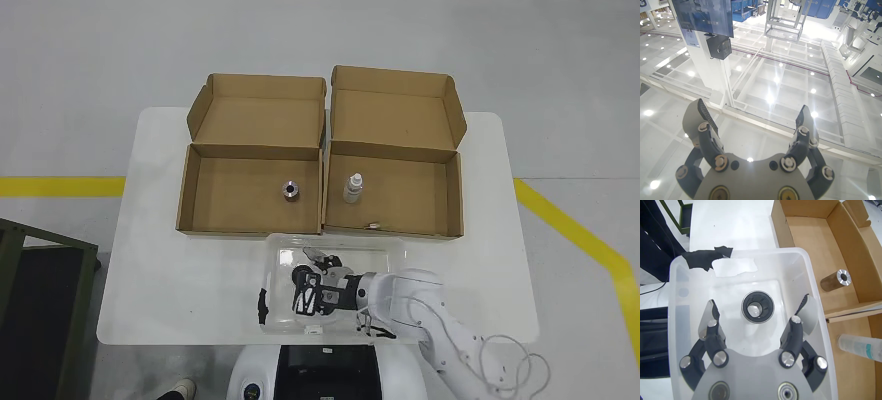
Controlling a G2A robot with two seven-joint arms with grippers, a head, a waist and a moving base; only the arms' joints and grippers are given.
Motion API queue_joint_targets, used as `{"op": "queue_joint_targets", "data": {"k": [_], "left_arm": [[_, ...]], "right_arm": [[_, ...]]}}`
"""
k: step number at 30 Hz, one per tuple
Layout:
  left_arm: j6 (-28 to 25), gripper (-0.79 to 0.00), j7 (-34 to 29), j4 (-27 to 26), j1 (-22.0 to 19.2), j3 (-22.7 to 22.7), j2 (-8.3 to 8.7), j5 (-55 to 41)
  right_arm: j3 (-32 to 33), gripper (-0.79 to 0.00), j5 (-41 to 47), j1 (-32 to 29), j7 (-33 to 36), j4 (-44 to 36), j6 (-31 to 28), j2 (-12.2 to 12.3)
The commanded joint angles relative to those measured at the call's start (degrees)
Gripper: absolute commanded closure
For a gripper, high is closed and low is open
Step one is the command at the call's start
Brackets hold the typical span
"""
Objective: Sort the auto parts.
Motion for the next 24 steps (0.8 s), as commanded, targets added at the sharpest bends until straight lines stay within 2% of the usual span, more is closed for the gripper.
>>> {"op": "queue_joint_targets", "data": {"k": [1, 12, 14, 16, 20, 22, 23, 24], "left_arm": [[0.00, -0.785, 0.00, 0.00, 0.00, 0.00, 0.00, 0.00], [0.00, -0.785, 0.00, 0.00, 0.00, 0.00, 0.00, 0.00], [0.00, -0.785, 0.00, 0.00, 0.00, 0.00, 0.00, 0.00], [0.00, -0.785, 0.00, 0.00, 0.00, 0.00, 0.00, 0.00], [0.00, -0.785, 0.00, 0.00, 0.00, 0.00, 0.00, 0.00], [0.00, -0.785, 0.00, 0.00, 0.00, 0.00, 0.00, 0.00], [0.00, -0.785, 0.00, 0.00, 0.00, 0.00, 0.00, 0.00], [0.00, -0.785, 0.00, 0.00, 0.00, 0.00, 0.00, 0.00]], "right_arm": [[-0.09, -0.690, 0.32, 0.35, -0.20, 0.79, 0.48, 0.02], [-1.88, -0.594, 0.73, 2.35, -1.90, 5.72, 2.64, -0.11], [-2.12, -0.529, 0.70, 2.63, -2.22, 6.48, 3.08, -0.12], [-2.36, -0.431, 0.75, 2.89, -2.55, 7.16, 3.50, -0.12], [-2.66, -0.351, 0.89, 3.17, -2.77, 7.73, 3.81, -0.09], [-2.75, -0.256, 0.93, 3.29, -2.87, 7.85, 3.93, -0.04], [-2.74, -0.157, 0.91, 3.33, -2.90, 7.78, 3.93, -0.01], [-2.67, -0.099, 1.16, 3.31, -3.29, 7.40, 3.99, 0.03]]}}
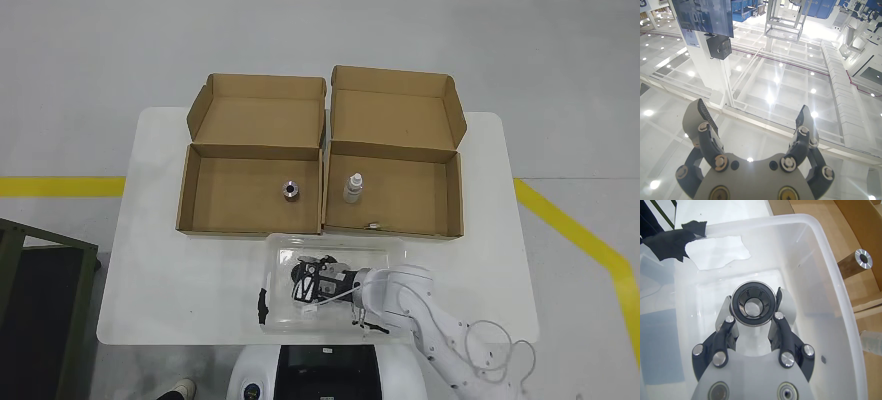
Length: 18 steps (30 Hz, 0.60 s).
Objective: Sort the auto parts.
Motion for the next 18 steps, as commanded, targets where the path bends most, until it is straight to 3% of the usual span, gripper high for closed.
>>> {"op": "queue_joint_targets", "data": {"k": [1, 2, 13, 18], "left_arm": [[0.00, -0.785, 0.00, 0.00, 0.00, 0.00, 0.00, 0.00], [0.00, -0.785, 0.00, 0.00, 0.00, 0.00, 0.00, 0.00], [0.00, -0.785, 0.00, 0.00, 0.00, 0.00, 0.00, 0.00], [0.00, -0.785, 0.00, 0.00, 0.00, 0.00, 0.00, 0.00]], "right_arm": [[0.15, -0.034, 0.42, -0.09, -0.55, -0.62, 0.07, 0.08], [0.18, 0.000, 0.42, -0.12, -0.58, -0.84, -0.03, 0.12], [2.52, 0.000, 0.10, -2.04, -5.23, -9.11, -4.64, 1.44], [3.82, 0.000, 2.68, -2.47, -7.62, -13.48, -3.73, 1.70]]}}
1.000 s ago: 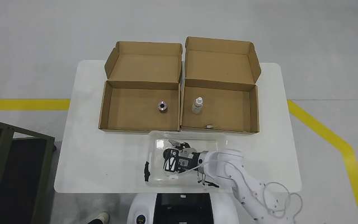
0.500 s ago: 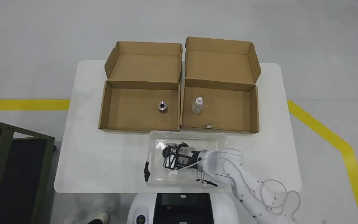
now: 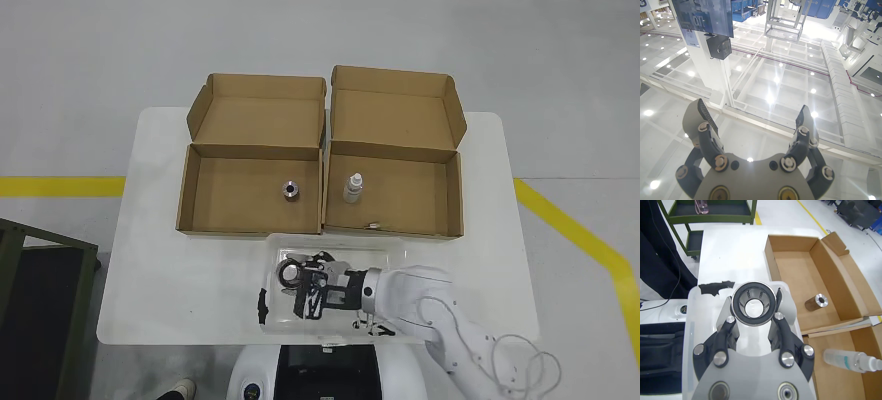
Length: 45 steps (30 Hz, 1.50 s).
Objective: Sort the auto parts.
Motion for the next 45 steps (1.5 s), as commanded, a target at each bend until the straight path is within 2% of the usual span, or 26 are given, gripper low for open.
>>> {"op": "queue_joint_targets", "data": {"k": [1, 11, 19, 45], "left_arm": [[0.00, -0.785, 0.00, 0.00, 0.00, 0.00, 0.00, 0.00], [0.00, -0.785, 0.00, 0.00, 0.00, 0.00, 0.00, 0.00], [0.00, -0.785, 0.00, 0.00, 0.00, 0.00, 0.00, 0.00], [0.00, -0.785, 0.00, 0.00, 0.00, 0.00, 0.00, 0.00]], "right_arm": [[0.43, 0.000, 2.73, 0.18, -1.79, -0.82, 1.00, -0.06], [1.38, 0.000, 10.16, 2.99, -6.02, -3.14, 7.96, -0.68], [1.84, 0.000, 18.93, 4.28, -11.42, -0.34, 13.68, -1.42], [5.74, 0.000, 43.66, 3.19, -19.33, 4.27, 19.18, -2.44]]}}
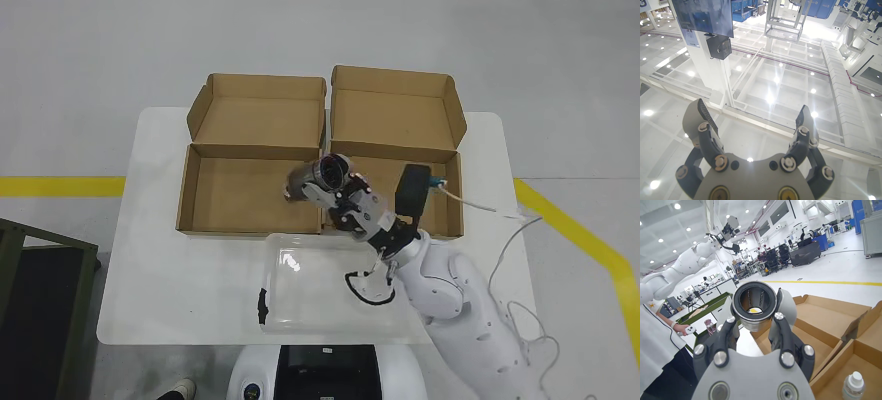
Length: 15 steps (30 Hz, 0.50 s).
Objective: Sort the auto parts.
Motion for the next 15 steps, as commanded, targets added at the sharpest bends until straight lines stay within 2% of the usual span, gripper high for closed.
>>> {"op": "queue_joint_targets", "data": {"k": [1, 15], "left_arm": [[0.00, -0.785, 0.00, 0.00, 0.00, 0.00, 0.00, 0.00], [0.00, -0.785, 0.00, 0.00, 0.00, 0.00, 0.00, 0.00]], "right_arm": [[0.33, 0.000, 2.09, -0.31, -0.61, 0.15, 0.17, -0.07], [0.98, 0.000, 13.42, -1.23, -2.06, 1.52, -0.98, -0.57]]}}
